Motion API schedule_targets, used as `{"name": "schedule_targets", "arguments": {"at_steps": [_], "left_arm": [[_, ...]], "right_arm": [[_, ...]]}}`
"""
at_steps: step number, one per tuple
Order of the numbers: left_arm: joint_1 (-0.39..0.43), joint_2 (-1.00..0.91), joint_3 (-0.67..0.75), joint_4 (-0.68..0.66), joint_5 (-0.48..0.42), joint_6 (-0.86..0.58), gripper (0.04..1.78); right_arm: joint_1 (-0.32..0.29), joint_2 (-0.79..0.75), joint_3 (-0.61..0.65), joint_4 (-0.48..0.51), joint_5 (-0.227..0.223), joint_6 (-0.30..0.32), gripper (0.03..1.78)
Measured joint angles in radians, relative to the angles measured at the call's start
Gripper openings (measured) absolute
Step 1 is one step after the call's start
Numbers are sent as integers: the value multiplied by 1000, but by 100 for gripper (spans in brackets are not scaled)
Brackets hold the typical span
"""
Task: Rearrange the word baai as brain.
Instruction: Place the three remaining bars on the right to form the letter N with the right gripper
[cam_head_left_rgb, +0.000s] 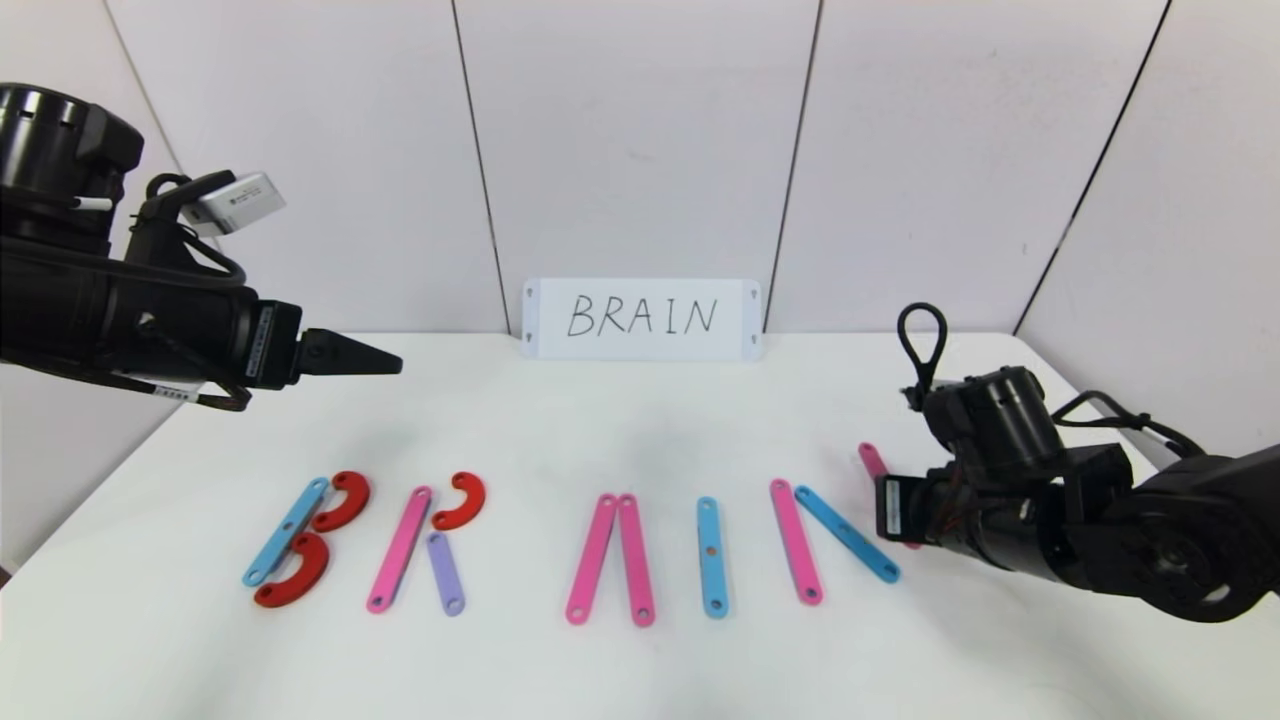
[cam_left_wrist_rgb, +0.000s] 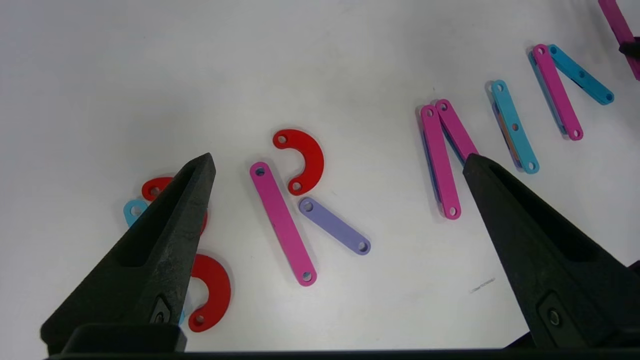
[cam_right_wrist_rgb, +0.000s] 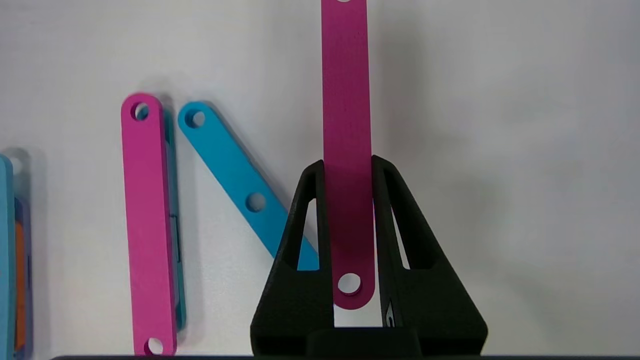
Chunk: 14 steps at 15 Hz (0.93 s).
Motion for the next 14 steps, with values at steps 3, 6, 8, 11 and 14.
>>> {"name": "schedule_targets", "arguments": {"at_steps": [3, 6, 8, 11, 14], "left_arm": [[1, -1, 0, 0, 0, 0, 173], [0, -2, 0, 0, -1, 0, 173], [0, -2, 0, 0, -1, 0, 173], [0, -2, 0, 0, -1, 1, 173], [-1, -2, 0, 0, -1, 1, 173]], "right_arm": [[-2, 3, 23, -1, 30, -3, 27], [-6, 13, 33, -13, 30, -4, 27], [-8, 18, 37, -22, 30, -4, 27], [-12, 25, 39, -23, 29, 0, 27], [-22, 30, 43, -23, 29, 3, 27]]}}
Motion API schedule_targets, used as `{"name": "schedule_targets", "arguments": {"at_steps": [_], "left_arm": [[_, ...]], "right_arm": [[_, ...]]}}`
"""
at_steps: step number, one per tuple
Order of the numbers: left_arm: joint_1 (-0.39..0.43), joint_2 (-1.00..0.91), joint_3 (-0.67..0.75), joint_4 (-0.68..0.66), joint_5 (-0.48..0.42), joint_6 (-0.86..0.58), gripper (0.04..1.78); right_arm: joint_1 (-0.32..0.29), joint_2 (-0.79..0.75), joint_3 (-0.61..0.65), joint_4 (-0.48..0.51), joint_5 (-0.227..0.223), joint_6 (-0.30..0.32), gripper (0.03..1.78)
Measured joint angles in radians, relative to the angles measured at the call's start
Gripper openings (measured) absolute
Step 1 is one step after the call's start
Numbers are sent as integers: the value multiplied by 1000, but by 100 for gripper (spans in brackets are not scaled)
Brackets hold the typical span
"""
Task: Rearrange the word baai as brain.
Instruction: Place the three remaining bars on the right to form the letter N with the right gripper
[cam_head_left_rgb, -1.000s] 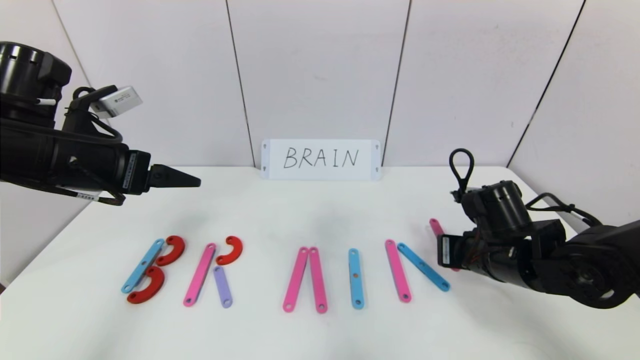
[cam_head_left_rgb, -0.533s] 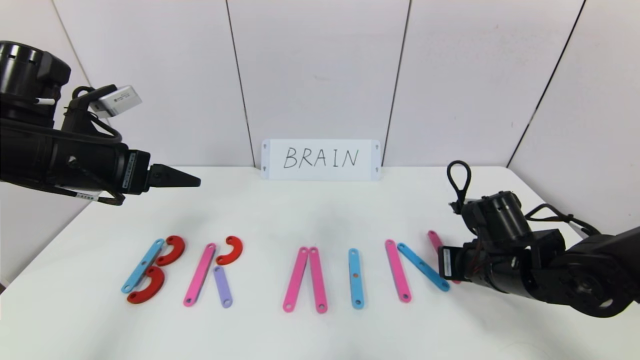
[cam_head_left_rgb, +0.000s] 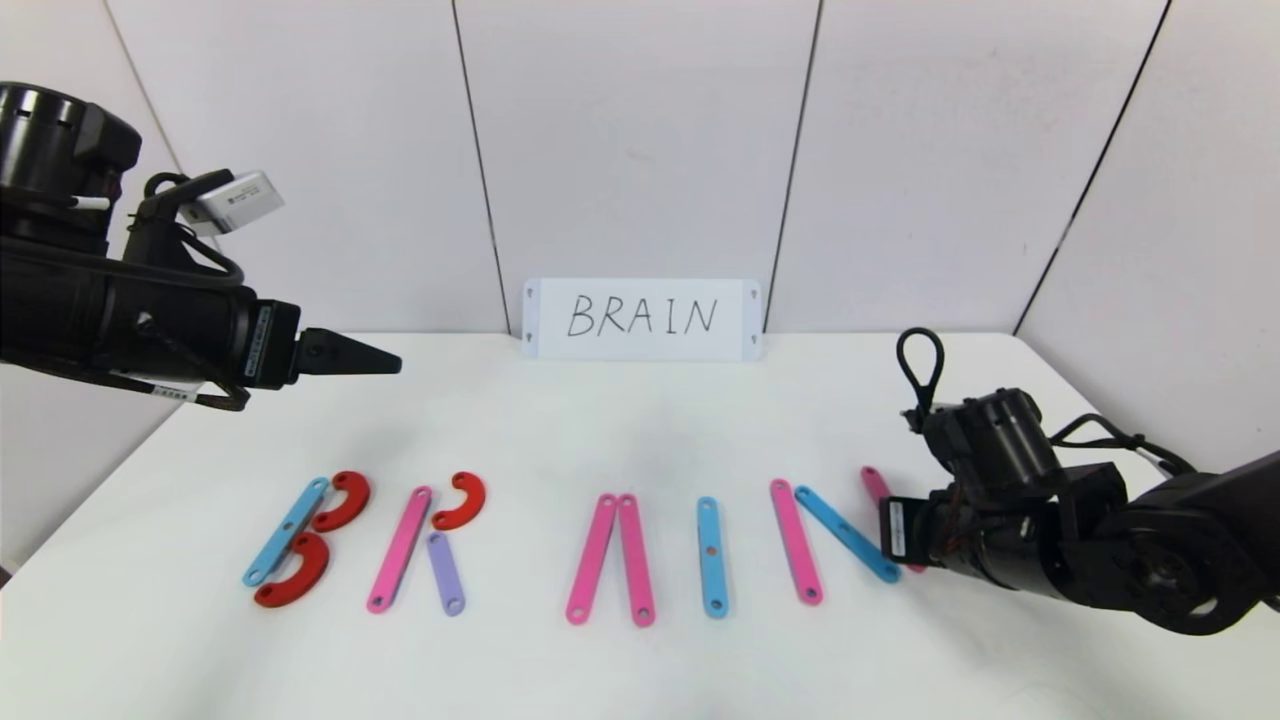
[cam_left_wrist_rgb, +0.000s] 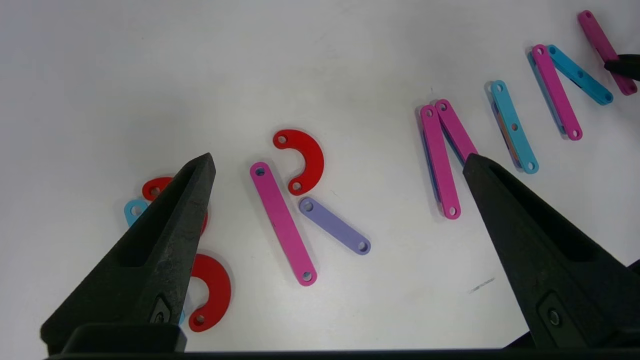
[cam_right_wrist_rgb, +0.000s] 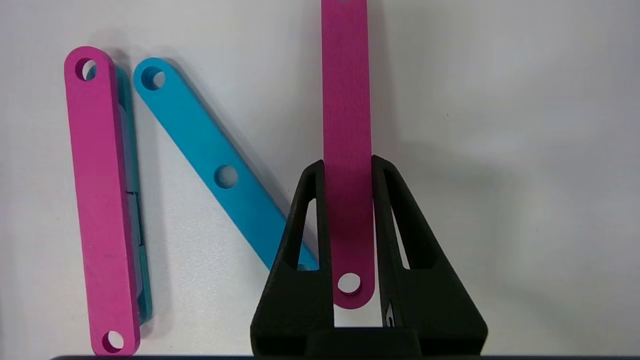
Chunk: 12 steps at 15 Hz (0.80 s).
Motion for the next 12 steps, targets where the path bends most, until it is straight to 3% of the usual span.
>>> {"name": "schedule_targets", "arguments": {"at_steps": [3, 5, 12], "left_arm": [[0, 0, 0, 0, 0, 0, 173], [-1, 0, 0, 0, 0, 0, 173], [-3, 0, 2, 0, 0, 0, 173]], "right_arm": [[-1, 1, 2, 0, 0, -3, 33], [-2, 2, 3, 0, 0, -4, 47], [-22, -9, -16, 2, 0, -14, 151]]}}
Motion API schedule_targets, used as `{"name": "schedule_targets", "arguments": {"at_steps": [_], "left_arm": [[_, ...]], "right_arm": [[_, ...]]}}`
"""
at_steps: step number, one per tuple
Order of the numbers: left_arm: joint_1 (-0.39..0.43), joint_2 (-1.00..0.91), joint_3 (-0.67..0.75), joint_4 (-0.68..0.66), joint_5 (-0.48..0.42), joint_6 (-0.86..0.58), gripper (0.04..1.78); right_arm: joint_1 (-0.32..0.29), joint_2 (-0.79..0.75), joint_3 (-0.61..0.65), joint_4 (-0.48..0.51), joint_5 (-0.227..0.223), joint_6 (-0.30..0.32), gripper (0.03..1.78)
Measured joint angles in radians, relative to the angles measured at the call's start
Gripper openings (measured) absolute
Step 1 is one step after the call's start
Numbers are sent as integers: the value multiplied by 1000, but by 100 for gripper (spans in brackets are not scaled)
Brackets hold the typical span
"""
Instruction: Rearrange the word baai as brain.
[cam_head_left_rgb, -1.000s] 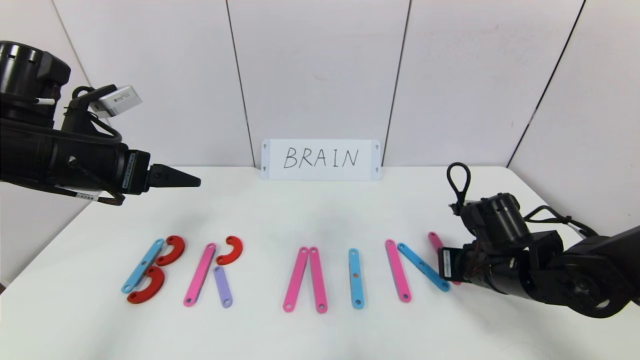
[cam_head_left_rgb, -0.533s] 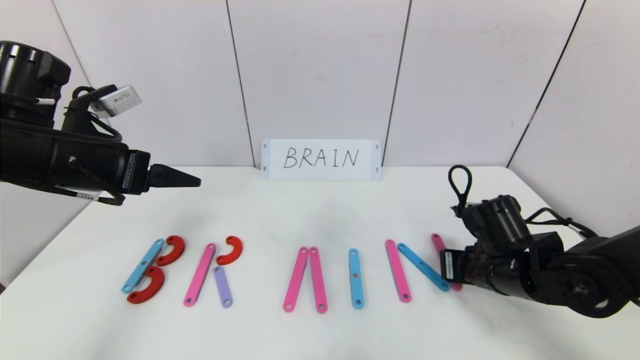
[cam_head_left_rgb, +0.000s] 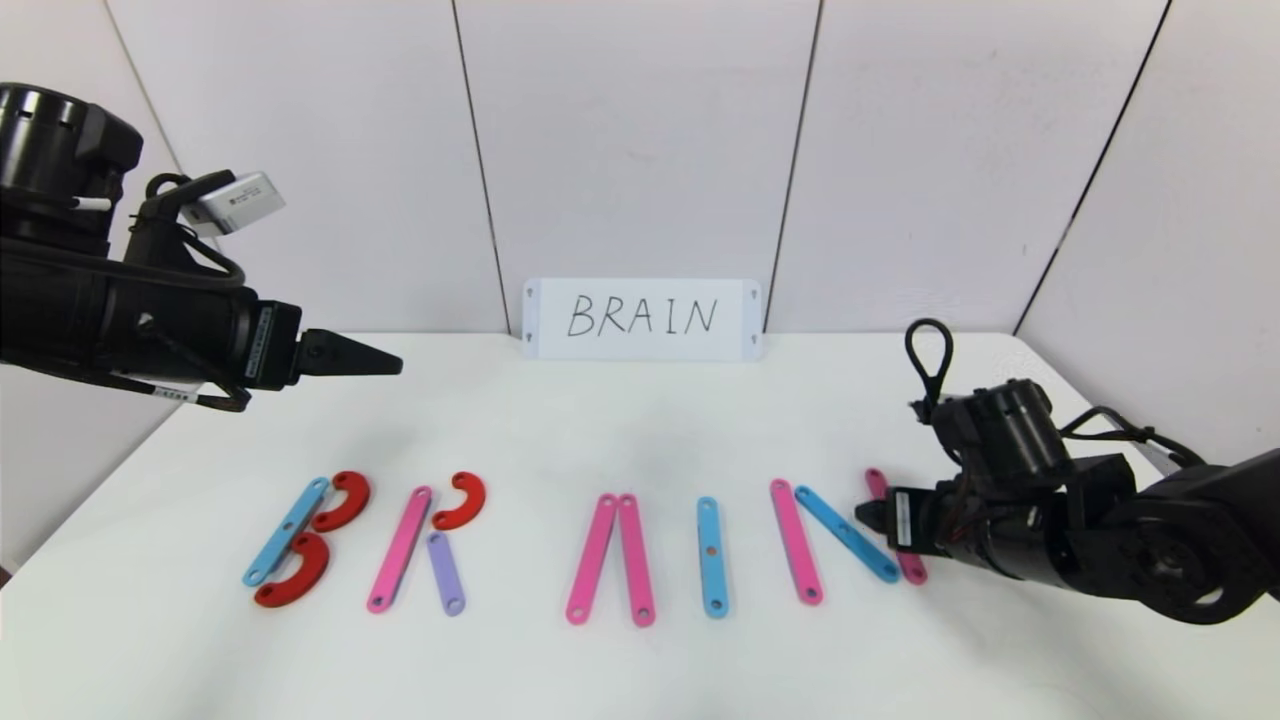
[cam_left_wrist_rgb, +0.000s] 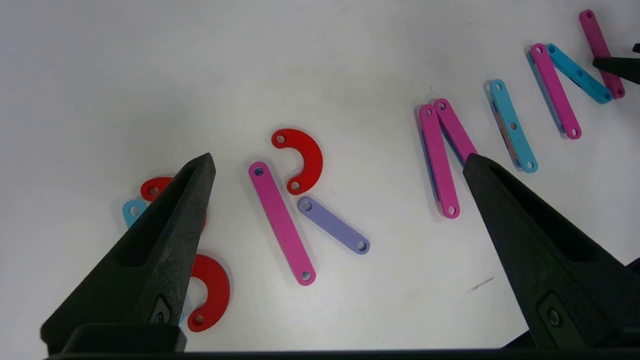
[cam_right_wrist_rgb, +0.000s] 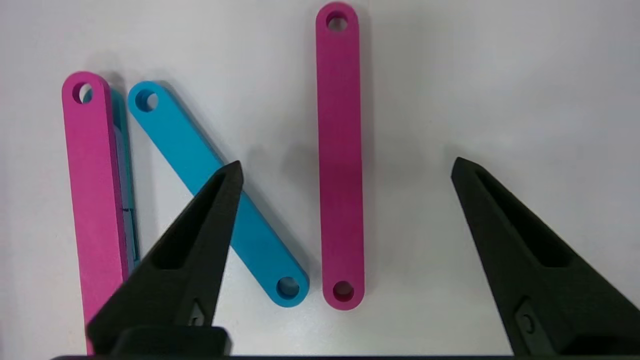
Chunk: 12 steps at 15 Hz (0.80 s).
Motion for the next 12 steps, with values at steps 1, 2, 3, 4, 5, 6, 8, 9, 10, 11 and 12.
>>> {"name": "schedule_targets", "arguments": {"at_steps": [1, 2, 3, 4, 5, 6, 8, 9, 10, 11, 12], "left_arm": [[0, 0, 0, 0, 0, 0, 173], [0, 0, 0, 0, 0, 0, 173], [0, 0, 0, 0, 0, 0, 173], [0, 0, 0, 0, 0, 0, 173], [-3, 0, 0, 0, 1, 0, 173], [-5, 0, 2, 0, 1, 0, 173], [-7, 0, 5, 0, 3, 2, 173], [-8, 0, 6, 0, 5, 3, 173], [-9, -3, 8, 1, 5, 3, 173], [-9, -11, 15, 1, 10, 3, 173], [-9, -23, 26, 1, 12, 3, 173]], "right_arm": [[-3, -6, -4, 1, 2, -1, 160], [-6, -14, -8, 1, 2, -6, 167], [-6, -20, -13, 1, 3, -11, 172], [-7, -25, -26, 3, 5, -22, 173], [-8, -30, -42, 9, 13, -38, 173], [-11, -35, -65, 16, 27, -55, 173], [-19, -53, -120, 66, 61, -96, 173], [-26, -70, -151, 111, 91, -113, 173], [-32, -92, -176, 157, 124, -126, 173], [-37, -120, -193, 199, 155, -138, 173], [-42, -157, -205, 237, 181, -151, 173]]}}
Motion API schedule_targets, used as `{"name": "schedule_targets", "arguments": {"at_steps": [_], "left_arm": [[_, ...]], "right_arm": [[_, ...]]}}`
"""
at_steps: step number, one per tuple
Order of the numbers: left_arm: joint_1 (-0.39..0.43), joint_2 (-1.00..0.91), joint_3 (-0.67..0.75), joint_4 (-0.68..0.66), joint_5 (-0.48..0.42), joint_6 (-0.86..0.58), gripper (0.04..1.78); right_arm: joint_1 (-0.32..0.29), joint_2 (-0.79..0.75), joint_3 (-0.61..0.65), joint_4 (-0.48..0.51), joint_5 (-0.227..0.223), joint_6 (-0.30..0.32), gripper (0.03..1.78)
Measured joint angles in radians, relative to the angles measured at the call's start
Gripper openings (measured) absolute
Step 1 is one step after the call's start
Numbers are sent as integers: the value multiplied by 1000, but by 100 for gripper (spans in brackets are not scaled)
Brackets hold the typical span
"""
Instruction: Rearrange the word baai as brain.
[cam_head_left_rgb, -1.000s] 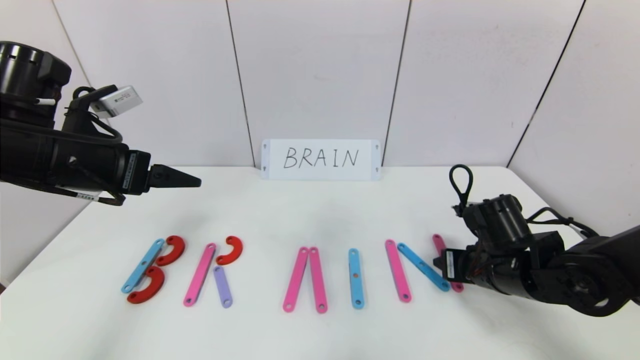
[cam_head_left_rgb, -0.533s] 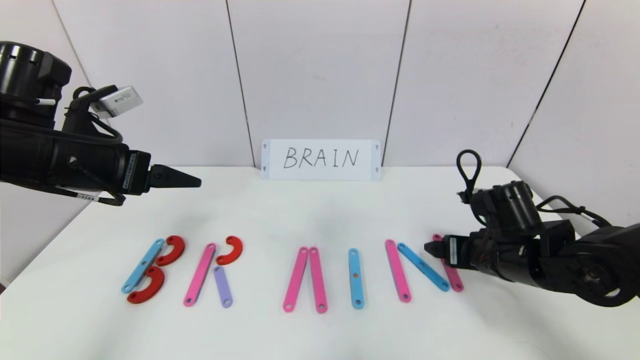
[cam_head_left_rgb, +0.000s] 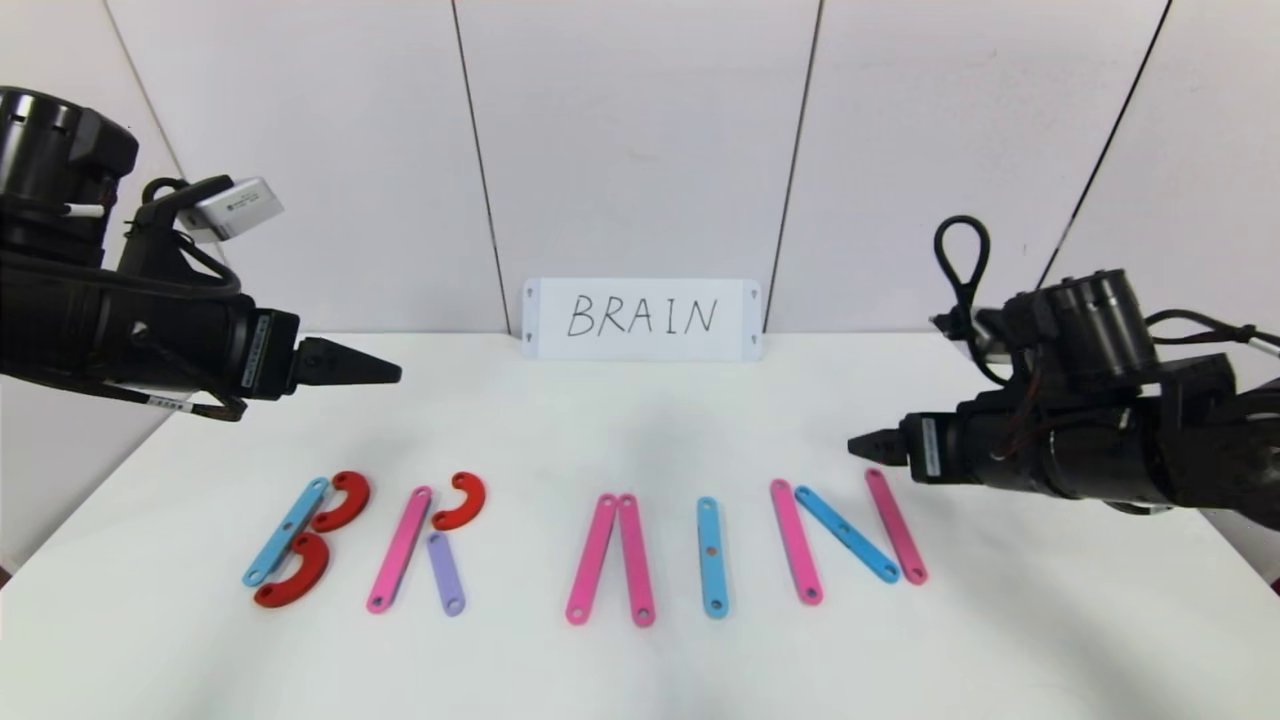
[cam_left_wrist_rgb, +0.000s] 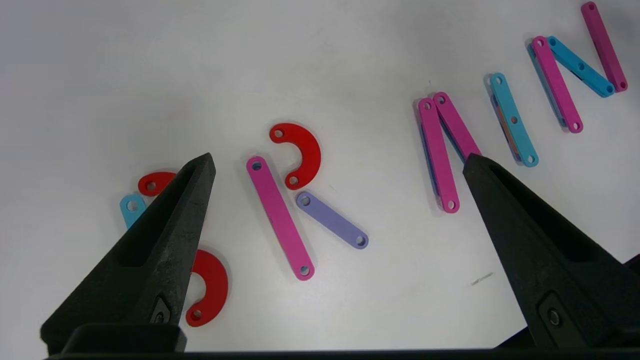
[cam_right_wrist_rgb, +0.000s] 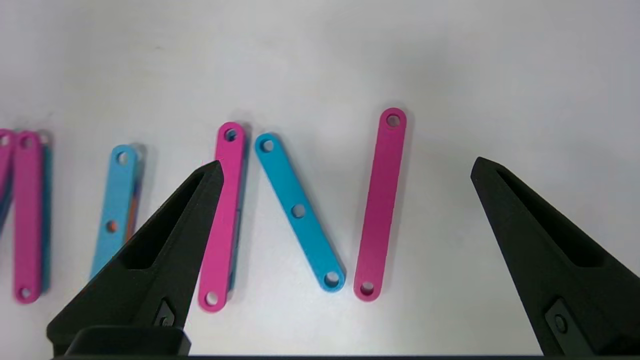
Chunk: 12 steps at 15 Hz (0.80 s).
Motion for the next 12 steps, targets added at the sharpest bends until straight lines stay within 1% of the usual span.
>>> {"name": "schedule_targets", "arguments": {"at_steps": [2, 5, 9, 10, 12], "left_arm": [[0, -33, 40, 0, 3, -1, 173], [0, -140, 126, -3, 3, -3, 173], [1, -393, 318, -33, 13, -7, 173], [1, -473, 379, -52, 26, -9, 173], [2, -628, 490, -81, 74, -10, 173]], "right_arm": [[-5, -83, -2, 48, 24, -17, 173], [-2, -234, 36, 100, 32, -24, 173], [25, -485, 85, 233, 32, -32, 173], [32, -550, 99, 265, 29, -36, 173], [41, -683, 140, 297, 17, -47, 173]]}}
